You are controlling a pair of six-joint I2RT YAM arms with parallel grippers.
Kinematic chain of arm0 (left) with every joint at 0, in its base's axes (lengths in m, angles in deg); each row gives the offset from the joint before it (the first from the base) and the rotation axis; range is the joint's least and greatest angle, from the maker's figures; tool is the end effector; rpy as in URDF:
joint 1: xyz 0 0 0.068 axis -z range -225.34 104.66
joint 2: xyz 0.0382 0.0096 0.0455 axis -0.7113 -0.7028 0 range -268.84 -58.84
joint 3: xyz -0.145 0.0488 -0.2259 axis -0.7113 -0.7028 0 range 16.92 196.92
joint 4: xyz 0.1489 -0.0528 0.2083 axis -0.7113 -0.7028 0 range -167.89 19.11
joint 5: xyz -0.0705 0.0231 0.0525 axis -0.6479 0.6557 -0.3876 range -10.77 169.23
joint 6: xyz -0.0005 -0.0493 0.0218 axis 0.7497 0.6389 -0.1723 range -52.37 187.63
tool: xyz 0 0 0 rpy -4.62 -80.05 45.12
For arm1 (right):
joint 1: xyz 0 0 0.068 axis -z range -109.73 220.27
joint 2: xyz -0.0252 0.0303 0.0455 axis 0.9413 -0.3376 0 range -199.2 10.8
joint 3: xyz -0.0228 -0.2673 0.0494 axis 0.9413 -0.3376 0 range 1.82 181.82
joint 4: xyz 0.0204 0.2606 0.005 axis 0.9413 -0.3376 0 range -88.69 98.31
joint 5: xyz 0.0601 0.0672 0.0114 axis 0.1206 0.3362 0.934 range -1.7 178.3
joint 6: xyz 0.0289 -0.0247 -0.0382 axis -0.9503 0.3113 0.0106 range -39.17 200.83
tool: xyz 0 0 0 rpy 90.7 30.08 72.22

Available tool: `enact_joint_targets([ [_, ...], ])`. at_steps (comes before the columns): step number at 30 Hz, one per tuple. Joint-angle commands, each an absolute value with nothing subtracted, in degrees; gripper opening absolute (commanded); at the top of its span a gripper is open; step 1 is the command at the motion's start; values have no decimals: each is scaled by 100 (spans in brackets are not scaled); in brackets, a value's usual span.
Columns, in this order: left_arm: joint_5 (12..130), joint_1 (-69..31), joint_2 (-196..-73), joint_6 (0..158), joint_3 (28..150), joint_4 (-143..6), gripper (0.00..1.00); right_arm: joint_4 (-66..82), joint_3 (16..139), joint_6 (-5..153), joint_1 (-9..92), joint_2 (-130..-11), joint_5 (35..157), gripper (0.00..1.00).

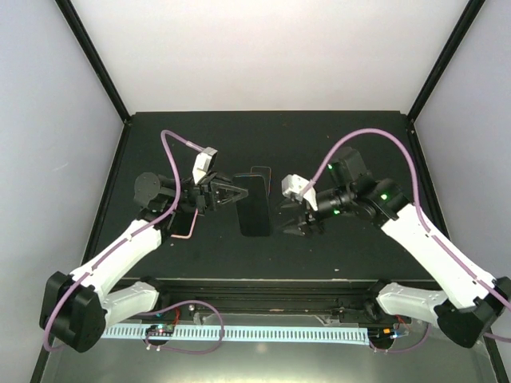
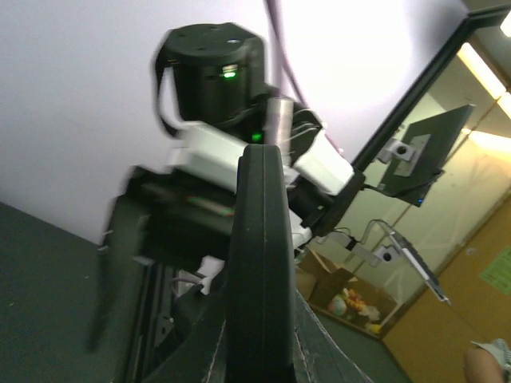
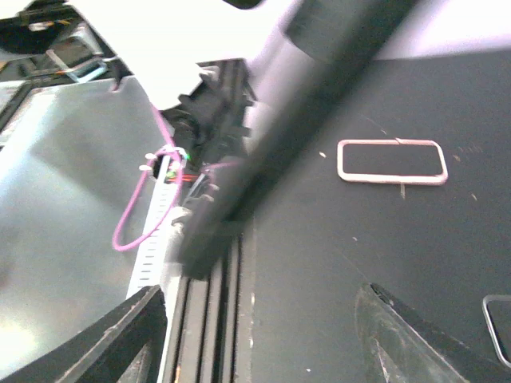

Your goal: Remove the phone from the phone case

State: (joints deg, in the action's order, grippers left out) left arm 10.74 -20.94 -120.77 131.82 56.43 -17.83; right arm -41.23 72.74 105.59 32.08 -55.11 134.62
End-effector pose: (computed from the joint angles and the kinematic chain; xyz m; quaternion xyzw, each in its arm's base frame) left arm 0.1866 -0.1211 0.3528 0.3204 0.5513 -0.7010 0.3195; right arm 0.1580 0.1571 0.3665 -0.5724 0.6439 0.4019 0.3104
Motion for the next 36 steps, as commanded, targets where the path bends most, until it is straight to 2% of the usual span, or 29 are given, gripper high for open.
enact_joint_targets([
  [1, 1539, -2091, -11767, 11932, 5941, -3013, 2, -4765, 7415, 11263, 3212, -5301, 14542, 65],
  [6, 1533, -2084, -11867, 12311, 5790, -2491, 1, -4600, 7401, 10983, 3213, -5488, 14461, 63],
  [15, 1366, -2083, -11933, 12679, 5779, -2068, 2, -4126, 7336, 10502, 3213, -5728, 13840, 47],
  [27, 1101, -2066, -12063, 13128, 5753, -1489, 1, -4025, 7299, 10406, 3217, -5805, 13222, 37],
  [36, 1091, -2038, -12105, 13238, 5717, -1363, 1, -3565, 7404, 9854, 3221, -5991, 12405, 36],
])
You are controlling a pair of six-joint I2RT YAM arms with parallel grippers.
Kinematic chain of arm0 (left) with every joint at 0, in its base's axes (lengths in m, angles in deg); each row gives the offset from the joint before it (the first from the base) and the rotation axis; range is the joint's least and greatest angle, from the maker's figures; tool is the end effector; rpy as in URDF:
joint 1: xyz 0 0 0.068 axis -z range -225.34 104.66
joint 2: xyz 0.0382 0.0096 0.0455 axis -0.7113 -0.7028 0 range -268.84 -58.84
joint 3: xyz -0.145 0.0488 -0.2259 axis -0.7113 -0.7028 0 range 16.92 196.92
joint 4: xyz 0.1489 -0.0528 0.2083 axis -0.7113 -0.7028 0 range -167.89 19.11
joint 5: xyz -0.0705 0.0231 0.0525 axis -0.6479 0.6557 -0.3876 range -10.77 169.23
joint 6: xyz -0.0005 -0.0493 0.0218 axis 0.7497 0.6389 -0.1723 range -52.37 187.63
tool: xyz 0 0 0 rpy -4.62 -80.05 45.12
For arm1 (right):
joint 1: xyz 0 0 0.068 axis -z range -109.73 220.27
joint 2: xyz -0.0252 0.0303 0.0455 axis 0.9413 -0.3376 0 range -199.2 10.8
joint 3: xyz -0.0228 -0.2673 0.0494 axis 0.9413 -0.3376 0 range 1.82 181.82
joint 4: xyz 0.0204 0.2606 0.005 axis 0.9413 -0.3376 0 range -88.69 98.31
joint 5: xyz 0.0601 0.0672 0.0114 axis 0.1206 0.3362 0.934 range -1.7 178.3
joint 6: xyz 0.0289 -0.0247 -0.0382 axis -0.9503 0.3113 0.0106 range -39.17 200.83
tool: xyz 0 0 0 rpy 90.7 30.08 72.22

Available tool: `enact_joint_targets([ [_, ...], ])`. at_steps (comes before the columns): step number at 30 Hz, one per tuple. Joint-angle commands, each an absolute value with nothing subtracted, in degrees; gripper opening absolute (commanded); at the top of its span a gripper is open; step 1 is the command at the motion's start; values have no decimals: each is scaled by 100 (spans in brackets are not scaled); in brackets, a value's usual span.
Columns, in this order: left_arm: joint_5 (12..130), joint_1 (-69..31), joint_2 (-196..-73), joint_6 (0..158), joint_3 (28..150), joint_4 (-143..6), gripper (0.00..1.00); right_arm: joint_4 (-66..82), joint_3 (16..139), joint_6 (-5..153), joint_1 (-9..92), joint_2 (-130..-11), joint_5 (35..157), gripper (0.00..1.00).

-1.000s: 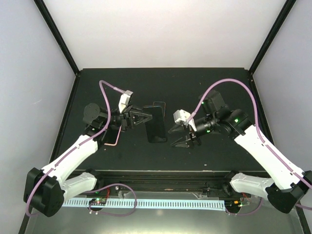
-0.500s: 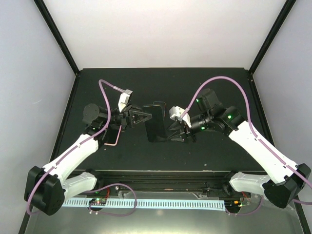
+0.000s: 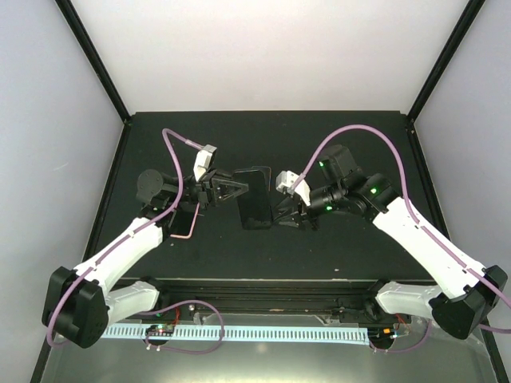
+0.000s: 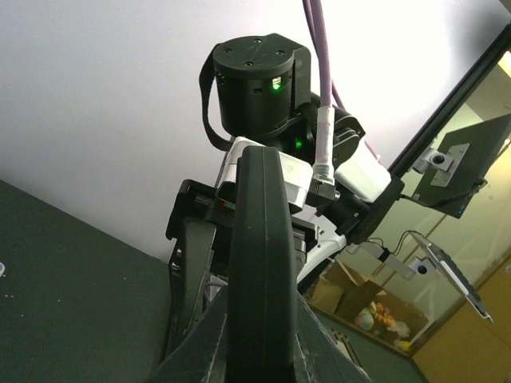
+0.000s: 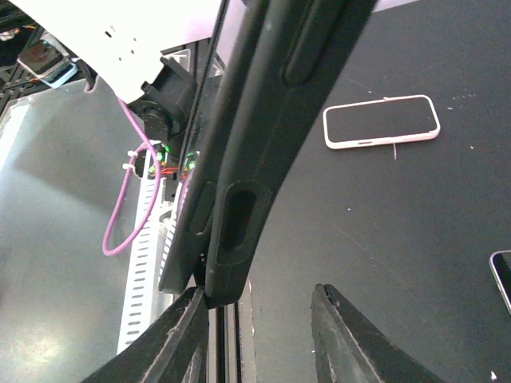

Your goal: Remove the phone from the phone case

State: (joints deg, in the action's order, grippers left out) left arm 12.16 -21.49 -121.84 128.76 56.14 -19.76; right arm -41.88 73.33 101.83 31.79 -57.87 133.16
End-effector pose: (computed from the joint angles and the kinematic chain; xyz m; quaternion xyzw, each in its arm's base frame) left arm 0.1939 -0.1217 0.3452 0.3086 0.5615 -0.6927 0.3311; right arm 0.1666 0.1646 0.3585 -0.5476 0.6788 0.4024 0.2782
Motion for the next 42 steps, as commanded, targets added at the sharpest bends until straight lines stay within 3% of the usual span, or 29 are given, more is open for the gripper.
enact_joint_targets([
  [1, 1143, -2041, -12098, 13222, 5692, -1373, 2, -3519, 7455, 9777, 3214, -6007, 12374, 38],
  [10, 1548, -1793, -12194, 13101, 5454, -1288, 1, -2947, 7783, 9031, 3213, -6237, 11902, 63],
  [31, 2095, -1263, -12789, 12835, 5140, -1178, 1, -1690, 8510, 7560, 3234, -6456, 14415, 73],
  [33, 2219, -1256, -12837, 12772, 5129, -1287, 2, -1637, 8540, 7486, 3243, -6498, 14478, 64],
  [35, 2358, -1249, -12876, 12639, 5124, -1369, 2, -1689, 8546, 7507, 3256, -6515, 14541, 44],
  [38, 2693, -1277, -12843, 12080, 5356, -2276, 2, -1705, 8286, 7489, 3317, -6419, 14583, 24],
  [42, 3638, -1295, -12825, 11398, 5639, -3332, 14, -1531, 7506, 7240, 3566, -6199, 14665, 1],
])
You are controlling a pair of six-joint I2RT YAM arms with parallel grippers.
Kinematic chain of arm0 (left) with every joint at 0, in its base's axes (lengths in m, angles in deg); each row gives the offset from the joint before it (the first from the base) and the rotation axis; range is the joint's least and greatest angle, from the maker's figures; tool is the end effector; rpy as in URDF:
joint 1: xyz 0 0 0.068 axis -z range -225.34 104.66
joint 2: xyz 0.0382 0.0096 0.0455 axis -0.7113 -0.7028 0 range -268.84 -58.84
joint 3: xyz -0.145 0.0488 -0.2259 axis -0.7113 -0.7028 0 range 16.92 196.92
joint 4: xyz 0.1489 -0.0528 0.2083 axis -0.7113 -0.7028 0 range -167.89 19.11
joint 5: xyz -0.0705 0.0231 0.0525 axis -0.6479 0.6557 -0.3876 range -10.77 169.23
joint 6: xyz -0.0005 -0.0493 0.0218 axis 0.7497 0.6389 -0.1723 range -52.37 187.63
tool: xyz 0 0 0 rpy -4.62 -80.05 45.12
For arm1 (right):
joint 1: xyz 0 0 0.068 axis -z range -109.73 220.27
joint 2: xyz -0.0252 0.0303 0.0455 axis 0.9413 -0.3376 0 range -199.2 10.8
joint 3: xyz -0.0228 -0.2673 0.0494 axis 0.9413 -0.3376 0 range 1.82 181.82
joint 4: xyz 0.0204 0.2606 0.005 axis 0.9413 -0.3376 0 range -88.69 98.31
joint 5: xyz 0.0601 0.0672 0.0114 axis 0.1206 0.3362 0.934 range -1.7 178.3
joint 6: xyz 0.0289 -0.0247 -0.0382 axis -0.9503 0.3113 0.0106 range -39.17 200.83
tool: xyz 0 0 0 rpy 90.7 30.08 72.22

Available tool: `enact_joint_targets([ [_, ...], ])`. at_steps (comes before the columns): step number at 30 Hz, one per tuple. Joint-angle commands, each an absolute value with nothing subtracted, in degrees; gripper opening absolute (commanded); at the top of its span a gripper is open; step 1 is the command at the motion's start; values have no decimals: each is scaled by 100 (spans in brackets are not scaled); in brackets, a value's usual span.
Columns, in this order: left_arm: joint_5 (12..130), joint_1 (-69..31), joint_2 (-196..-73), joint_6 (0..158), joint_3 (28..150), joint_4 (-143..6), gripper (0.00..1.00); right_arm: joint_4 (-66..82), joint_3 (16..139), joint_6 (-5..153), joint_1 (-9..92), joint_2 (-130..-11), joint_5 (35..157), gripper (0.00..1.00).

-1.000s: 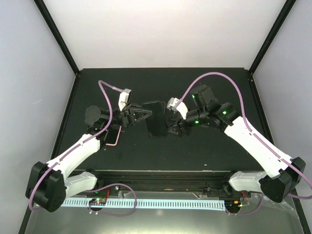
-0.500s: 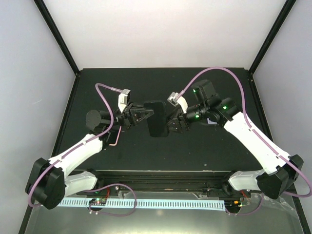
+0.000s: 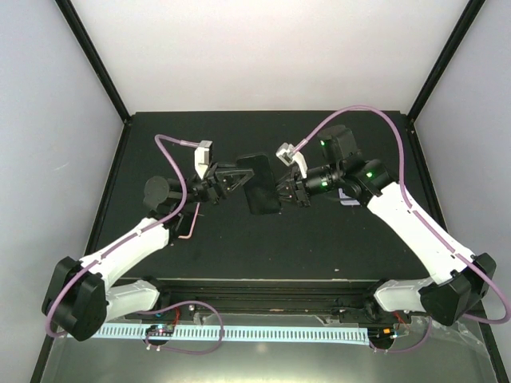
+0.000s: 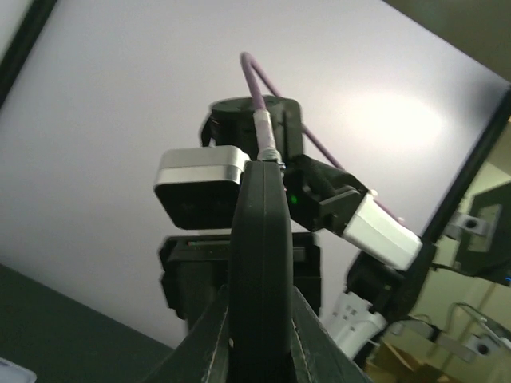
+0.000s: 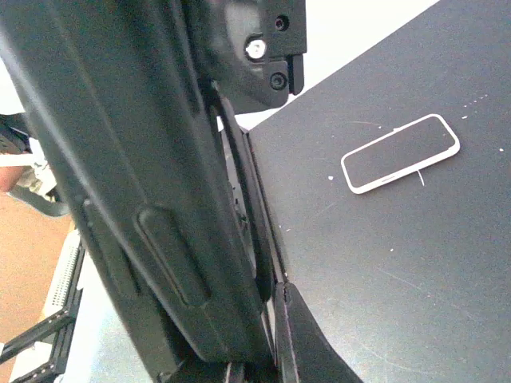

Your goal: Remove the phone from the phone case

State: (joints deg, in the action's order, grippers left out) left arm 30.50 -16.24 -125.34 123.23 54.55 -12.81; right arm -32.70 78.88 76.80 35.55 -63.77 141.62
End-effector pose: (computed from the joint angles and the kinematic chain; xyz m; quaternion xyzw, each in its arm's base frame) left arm 0.1996 -0.1418 0.3374 0.2407 0.5302 -0.6835 0.4401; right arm 0.2027 0.1752 0.3792 -0.4009 0.7247 0.5101 0.2320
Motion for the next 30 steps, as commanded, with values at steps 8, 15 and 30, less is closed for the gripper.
enact_joint_targets([
  [8, 5714, -1293, -13003, 10899, 5746, -4174, 94, -784, 5594, 6394, 4357, -6071, 15195, 1],
  [15, 7346, -977, -12576, 10193, 5579, -4937, 99, -911, 5130, 6053, 4692, -6601, 14151, 1],
  [30, 9013, 1345, -13842, 8546, 6154, -6455, 72, -1452, 5022, 4597, 4876, -7111, 12109, 1],
])
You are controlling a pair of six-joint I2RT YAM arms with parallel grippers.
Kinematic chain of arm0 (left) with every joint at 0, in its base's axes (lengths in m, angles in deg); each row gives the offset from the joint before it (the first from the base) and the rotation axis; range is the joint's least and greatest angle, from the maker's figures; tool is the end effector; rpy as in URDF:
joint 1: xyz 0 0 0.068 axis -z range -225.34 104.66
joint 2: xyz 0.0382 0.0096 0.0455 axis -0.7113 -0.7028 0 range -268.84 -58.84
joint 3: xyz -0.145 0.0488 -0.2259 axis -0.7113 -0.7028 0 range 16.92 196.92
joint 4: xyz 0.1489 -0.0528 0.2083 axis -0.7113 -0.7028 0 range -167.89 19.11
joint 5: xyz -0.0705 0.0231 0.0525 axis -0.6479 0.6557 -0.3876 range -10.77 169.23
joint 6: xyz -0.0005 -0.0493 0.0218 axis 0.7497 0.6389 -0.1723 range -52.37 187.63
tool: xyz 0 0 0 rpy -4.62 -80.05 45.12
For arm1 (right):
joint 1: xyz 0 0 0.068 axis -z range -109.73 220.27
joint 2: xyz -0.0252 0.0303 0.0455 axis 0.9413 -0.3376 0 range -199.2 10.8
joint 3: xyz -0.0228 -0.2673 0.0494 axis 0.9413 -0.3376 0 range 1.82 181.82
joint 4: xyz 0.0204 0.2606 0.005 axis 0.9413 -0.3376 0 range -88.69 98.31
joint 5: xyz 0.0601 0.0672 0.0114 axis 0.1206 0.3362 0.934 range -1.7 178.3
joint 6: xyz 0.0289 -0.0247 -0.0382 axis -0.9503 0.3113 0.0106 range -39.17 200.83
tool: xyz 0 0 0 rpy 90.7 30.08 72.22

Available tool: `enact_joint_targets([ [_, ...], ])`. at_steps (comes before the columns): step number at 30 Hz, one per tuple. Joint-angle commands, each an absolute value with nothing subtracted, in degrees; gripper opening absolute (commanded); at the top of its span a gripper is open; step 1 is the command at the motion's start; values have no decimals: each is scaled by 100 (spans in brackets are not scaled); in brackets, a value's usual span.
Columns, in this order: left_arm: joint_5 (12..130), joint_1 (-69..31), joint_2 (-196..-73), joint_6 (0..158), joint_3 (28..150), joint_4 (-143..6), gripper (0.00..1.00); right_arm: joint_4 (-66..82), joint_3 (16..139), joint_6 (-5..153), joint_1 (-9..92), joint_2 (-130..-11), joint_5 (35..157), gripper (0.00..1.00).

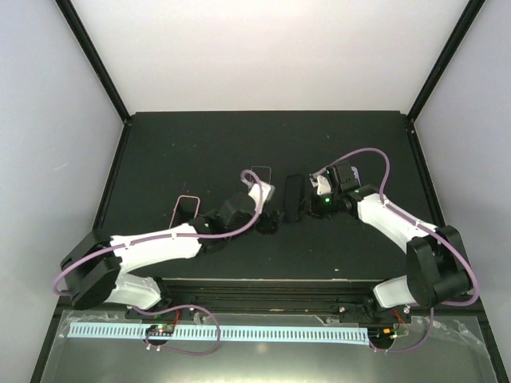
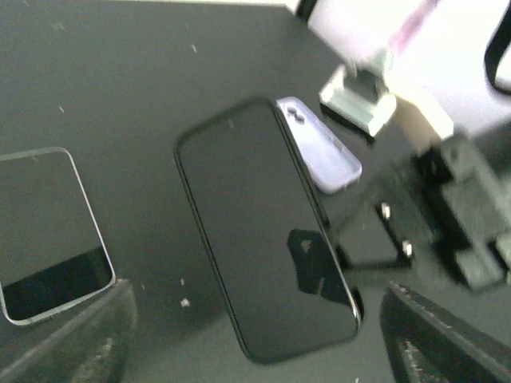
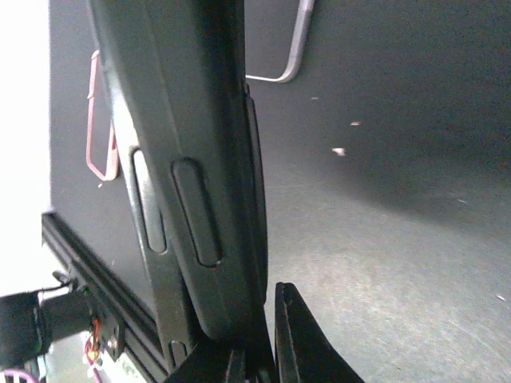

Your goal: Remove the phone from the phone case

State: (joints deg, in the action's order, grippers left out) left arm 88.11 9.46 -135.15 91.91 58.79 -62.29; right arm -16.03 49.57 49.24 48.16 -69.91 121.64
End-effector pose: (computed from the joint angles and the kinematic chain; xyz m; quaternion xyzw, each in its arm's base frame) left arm 0.1726 -0.2353 0.2334 0.1827 0.8258 -0.2864 0.4502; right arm 0.2442 0.1204 0.2038 -0.0045 0.9227 0.3675 0.1162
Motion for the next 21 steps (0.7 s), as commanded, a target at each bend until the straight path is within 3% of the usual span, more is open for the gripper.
enact_joint_targets([
  [1, 9018, 1438, -13987, 8425, 6204, -6453, 69, -1457, 5041, 4570, 4895, -7191, 12175, 1],
  [9, 9410, 1825, -14868, 7709, 7121, -6982, 70, -1700, 5321, 4604, 4981, -7635, 12476, 1],
  [13, 9981, 1838, -15229, 7805, 7589, -7524, 65, -1573, 5276, 4486, 5003, -7646, 12728, 1],
  [21, 9986, 1833, -15501, 7622, 7678, -7556, 67, -1421, 5182, 4286, 5115, -7569, 13084, 1],
])
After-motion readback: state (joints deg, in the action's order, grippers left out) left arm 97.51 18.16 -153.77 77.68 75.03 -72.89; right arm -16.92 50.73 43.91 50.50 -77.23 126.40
